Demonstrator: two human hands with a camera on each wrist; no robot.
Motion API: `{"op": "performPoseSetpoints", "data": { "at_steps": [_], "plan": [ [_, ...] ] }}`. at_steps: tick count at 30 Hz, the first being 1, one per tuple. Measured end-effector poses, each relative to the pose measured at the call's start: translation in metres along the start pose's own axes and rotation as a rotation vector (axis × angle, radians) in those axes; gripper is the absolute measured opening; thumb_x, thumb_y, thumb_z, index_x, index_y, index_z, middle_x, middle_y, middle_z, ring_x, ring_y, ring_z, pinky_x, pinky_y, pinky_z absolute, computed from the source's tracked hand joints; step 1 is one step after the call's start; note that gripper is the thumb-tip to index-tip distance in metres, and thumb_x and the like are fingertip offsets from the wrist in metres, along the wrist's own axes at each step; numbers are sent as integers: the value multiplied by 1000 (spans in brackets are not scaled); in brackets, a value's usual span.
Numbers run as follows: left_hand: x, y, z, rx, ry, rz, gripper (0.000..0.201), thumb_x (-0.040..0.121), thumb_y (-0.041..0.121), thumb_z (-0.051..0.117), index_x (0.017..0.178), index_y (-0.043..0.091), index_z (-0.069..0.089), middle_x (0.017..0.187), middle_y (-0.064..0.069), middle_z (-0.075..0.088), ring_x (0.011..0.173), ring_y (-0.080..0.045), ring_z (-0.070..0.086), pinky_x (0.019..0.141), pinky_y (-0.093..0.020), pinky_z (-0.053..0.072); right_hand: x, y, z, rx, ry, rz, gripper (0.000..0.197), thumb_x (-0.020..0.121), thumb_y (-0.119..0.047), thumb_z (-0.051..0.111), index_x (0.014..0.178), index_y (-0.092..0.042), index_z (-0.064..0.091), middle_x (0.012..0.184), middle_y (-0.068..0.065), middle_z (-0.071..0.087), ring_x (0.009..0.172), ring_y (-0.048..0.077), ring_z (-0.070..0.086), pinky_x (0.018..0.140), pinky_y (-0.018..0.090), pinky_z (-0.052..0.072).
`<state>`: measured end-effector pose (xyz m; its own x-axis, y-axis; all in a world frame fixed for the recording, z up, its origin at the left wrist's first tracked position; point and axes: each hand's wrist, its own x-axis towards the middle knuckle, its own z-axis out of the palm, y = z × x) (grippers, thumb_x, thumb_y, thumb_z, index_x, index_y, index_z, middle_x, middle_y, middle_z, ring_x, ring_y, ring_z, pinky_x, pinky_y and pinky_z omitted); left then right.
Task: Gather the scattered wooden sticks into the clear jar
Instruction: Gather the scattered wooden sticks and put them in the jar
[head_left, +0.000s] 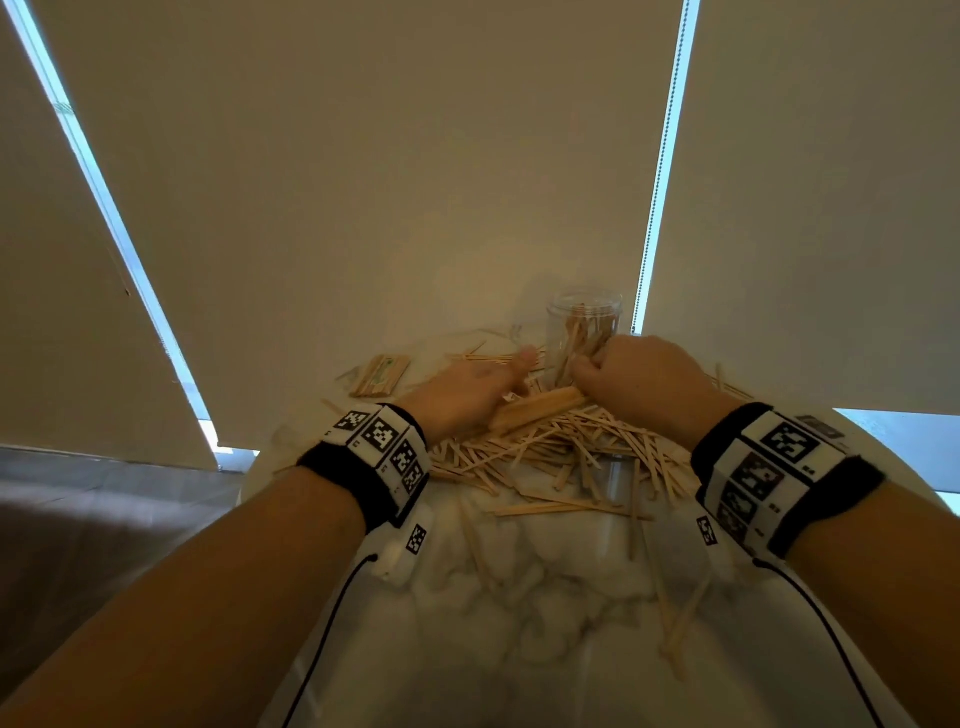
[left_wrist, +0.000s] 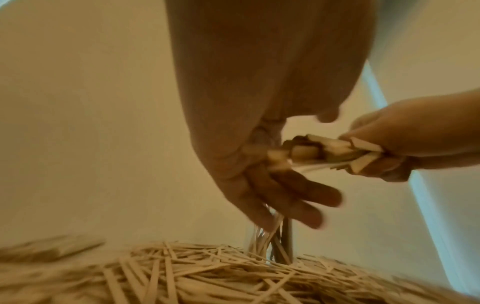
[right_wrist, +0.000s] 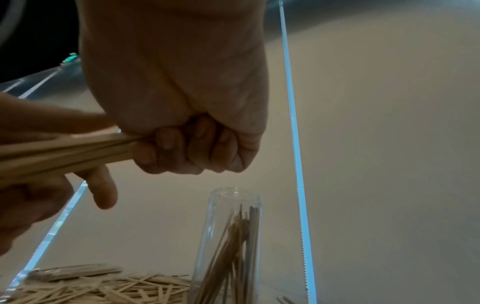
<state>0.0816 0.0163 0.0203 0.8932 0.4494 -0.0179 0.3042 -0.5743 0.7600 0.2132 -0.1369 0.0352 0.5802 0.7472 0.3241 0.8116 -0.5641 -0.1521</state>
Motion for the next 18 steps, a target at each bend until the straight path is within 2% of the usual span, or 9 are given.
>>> {"op": "performPoseSetpoints", "data": {
  "at_steps": [2, 4, 6, 9, 12, 13, 15, 17, 18],
  "plan": [
    [4, -5, -3, -401, 151, -191, 74, 95, 76, 34, 112, 15, 73, 117, -11, 72, 99, -23, 71, 83, -38, 60, 1, 9, -2, 48, -28, 79, 44, 99, -39, 35, 62, -17, 48, 62, 0, 48, 60, 20, 48, 58, 33, 38],
    [2, -2, 0, -813, 131, -280, 76, 95, 74, 40, 116, 7, 69, 122, -19, 70, 100, -31, 74, 85, -48, 62, 1, 12, 0, 86, -46, 113, 42, 99, -38, 35, 65, -18, 49, 65, 0, 50, 63, 20, 49, 64, 35, 40],
    [0, 7, 7, -958, 95, -275, 76, 98, 69, 41, 118, 0, 67, 120, -23, 70, 102, -35, 74, 78, -49, 64, -1, 5, 2, 107, -23, 105, 41, 100, -37, 34, 65, -18, 48, 65, -1, 50, 59, 17, 47, 60, 33, 39],
    [-3, 24, 17, -956, 62, -239, 74, 102, 63, 38, 114, -3, 70, 108, -25, 75, 91, -35, 77, 67, -39, 65, -3, -8, 8, 116, -49, 69, 39, 102, -32, 32, 73, -13, 51, 68, 1, 50, 69, 24, 51, 64, 34, 41],
    [0, 29, 20, -901, 92, -243, 60, 106, 50, 44, 104, -3, 70, 95, -20, 76, 75, -32, 77, 53, -29, 62, -6, -19, 7, 47, -4, 15, 35, 103, -23, 30, 81, -11, 55, 77, 8, 60, 73, 28, 61, 71, 38, 54],
    [0, 28, 20, -855, 109, -244, 51, 106, 45, 50, 100, -1, 70, 87, -17, 76, 65, -27, 75, 46, -24, 58, -8, -21, 5, 50, 25, -6, 35, 103, -22, 30, 81, -12, 55, 79, 10, 63, 74, 30, 64, 72, 40, 56],
    [1, 25, 20, -708, 130, -237, 38, 100, 41, 63, 100, 3, 70, 73, -7, 73, 46, -15, 66, 33, -16, 41, -11, -24, 3, 83, 13, -13, 31, 105, -22, 26, 84, -19, 48, 82, 11, 65, 76, 31, 66, 75, 43, 57],
    [1, 21, 19, -624, 134, -238, 40, 91, 44, 74, 103, 6, 69, 64, -2, 69, 39, -7, 55, 32, -14, 33, -12, -24, 3, 79, -2, -49, 32, 107, -30, 21, 90, -27, 48, 79, 9, 65, 75, 29, 66, 77, 43, 56],
    [1, 19, 18, -627, 138, -254, 41, 87, 45, 77, 99, 6, 67, 55, 1, 65, 38, -5, 51, 33, -13, 33, -12, -24, 5, 61, -9, -64, 40, 107, -38, 19, 91, -25, 53, 77, 7, 65, 74, 26, 65, 76, 42, 56]
  ]
}}
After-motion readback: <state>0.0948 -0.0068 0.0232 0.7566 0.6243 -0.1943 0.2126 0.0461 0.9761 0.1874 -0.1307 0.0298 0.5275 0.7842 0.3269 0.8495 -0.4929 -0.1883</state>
